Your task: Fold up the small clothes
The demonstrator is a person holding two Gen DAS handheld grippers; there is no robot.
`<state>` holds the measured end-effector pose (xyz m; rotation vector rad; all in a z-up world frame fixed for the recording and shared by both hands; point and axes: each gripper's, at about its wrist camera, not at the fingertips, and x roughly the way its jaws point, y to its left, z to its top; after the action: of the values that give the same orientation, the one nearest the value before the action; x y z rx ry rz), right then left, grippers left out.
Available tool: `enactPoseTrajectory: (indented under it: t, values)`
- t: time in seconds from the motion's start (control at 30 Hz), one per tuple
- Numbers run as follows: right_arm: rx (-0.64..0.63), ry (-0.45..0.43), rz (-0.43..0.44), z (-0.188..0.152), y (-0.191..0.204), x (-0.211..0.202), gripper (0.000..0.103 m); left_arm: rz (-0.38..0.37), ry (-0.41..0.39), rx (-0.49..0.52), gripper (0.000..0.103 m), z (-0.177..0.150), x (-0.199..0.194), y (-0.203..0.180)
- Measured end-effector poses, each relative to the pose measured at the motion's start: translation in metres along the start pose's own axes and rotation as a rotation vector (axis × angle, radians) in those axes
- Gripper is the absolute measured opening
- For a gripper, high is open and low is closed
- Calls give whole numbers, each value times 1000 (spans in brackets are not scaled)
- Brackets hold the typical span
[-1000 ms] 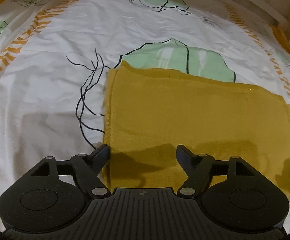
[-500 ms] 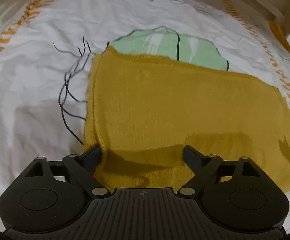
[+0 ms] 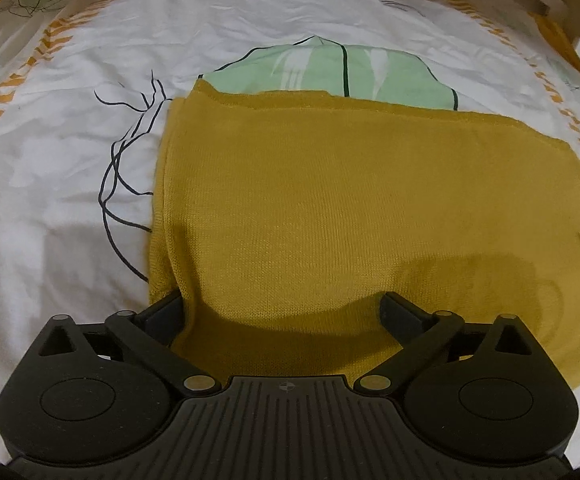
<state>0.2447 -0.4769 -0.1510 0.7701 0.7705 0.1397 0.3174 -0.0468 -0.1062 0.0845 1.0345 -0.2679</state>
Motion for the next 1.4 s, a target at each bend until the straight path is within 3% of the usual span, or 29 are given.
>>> enactPoseTrajectory:
  t: [0.3, 0.47, 0.7, 1.03, 1.2, 1.4]
  values:
    - [-26, 63, 3, 8, 1, 4, 103, -33, -52, -86, 91, 8, -24, -7]
    - [34, 72, 39, 11, -8, 2, 103, -64, -63, -88, 91, 35, -32, -35]
    - [-5, 103, 32, 13, -4, 5, 103, -123, -32, -152, 91, 75, -8, -65]
    - [40, 111, 86, 18, -15, 4, 103, -23, 51, -146, 91, 79, 47, -88]
    - [95, 90, 121, 21, -24, 5, 103, 37, 40, -89, 95, 77, 52, -101]
    - [113, 91, 139, 23, -27, 5, 103, 23, 40, -79, 93, 69, 38, -102]
